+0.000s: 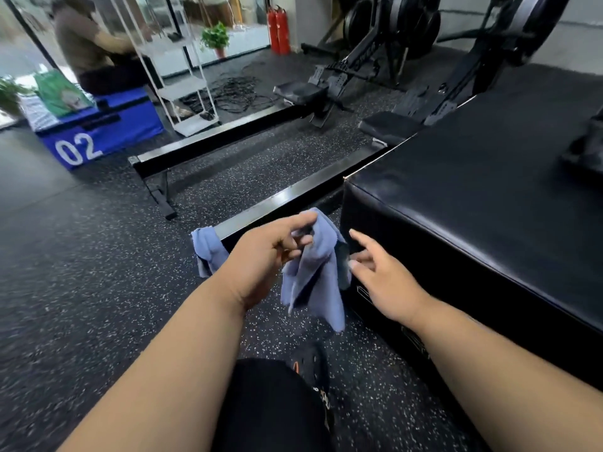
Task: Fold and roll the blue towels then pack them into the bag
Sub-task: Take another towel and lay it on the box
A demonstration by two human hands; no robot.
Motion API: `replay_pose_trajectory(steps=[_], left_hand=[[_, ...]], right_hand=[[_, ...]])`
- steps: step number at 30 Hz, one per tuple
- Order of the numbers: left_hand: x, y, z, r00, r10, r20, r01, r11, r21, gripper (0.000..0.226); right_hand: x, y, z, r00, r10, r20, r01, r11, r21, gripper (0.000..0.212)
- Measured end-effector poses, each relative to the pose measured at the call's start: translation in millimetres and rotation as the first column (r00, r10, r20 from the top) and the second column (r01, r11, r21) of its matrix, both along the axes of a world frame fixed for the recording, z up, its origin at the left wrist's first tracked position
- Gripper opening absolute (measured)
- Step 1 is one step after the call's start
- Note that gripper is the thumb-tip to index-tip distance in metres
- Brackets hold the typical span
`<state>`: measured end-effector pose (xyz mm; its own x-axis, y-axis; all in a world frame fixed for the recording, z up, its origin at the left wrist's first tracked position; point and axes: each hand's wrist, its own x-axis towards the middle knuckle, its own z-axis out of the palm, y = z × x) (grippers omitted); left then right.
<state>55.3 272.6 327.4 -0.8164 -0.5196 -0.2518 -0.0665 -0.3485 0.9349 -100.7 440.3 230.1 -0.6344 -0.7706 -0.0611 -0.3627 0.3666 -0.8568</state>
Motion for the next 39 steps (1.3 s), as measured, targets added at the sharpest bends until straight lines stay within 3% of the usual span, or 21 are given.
replay_pose_trajectory(steps=[3,7,12,14,17,20,25,29,30,34,39], left_hand=[[19,42,20,0.995,-0.096,0.004,0.096,0.995,-0.022,0.065],[43,99,49,0.981,-0.19,-0.047,0.184,0.977,-0.104,0.093],[66,151,75,0.924,-0.365,-0.117,0.334,0.916,-0.222,0.061],[71,167,82,0.899,-0.423,-0.116,0.385,0.888,-0.253,0.062],[78,190,94,0.867,-0.489,-0.099,0.426,0.829,-0.363,0.064],[88,210,99,0.851,-0.52,-0.078,0.455,0.802,-0.388,0.067],[99,224,100,0.856,-0.517,-0.028,0.449,0.769,-0.455,0.064],[105,233,104,0.847,-0.532,-0.009,0.463,0.745,-0.48,0.066],[106,234,104,0.844,-0.537,-0.009,0.47,0.746,-0.472,0.065],[107,230,92,0.88,-0.474,0.031,0.447,0.804,-0.393,0.057],[107,220,62,0.935,-0.287,0.206,0.342,0.882,-0.323,0.046]], right_hand=[[34,39,16,0.983,-0.085,0.161,0.104,0.987,-0.12,0.047],[59,76,59,0.877,-0.122,0.465,0.249,0.942,-0.224,0.039],[76,125,93,0.708,-0.019,0.706,0.317,0.902,-0.294,0.057],[85,144,107,0.648,0.04,0.761,0.353,0.87,-0.346,0.05],[99,170,131,0.601,0.091,0.794,0.383,0.84,-0.385,0.039],[106,195,154,0.613,0.072,0.787,0.456,0.781,-0.426,0.057],[115,227,186,0.638,0.139,0.758,0.474,0.705,-0.528,0.055],[116,244,204,0.659,0.186,0.729,0.462,0.664,-0.588,0.108],[116,248,207,0.67,0.203,0.714,0.452,0.652,-0.609,0.111],[114,255,216,0.674,0.282,0.682,0.431,0.6,-0.674,0.091],[108,258,223,0.69,0.295,0.661,0.447,0.545,-0.709,0.055]])
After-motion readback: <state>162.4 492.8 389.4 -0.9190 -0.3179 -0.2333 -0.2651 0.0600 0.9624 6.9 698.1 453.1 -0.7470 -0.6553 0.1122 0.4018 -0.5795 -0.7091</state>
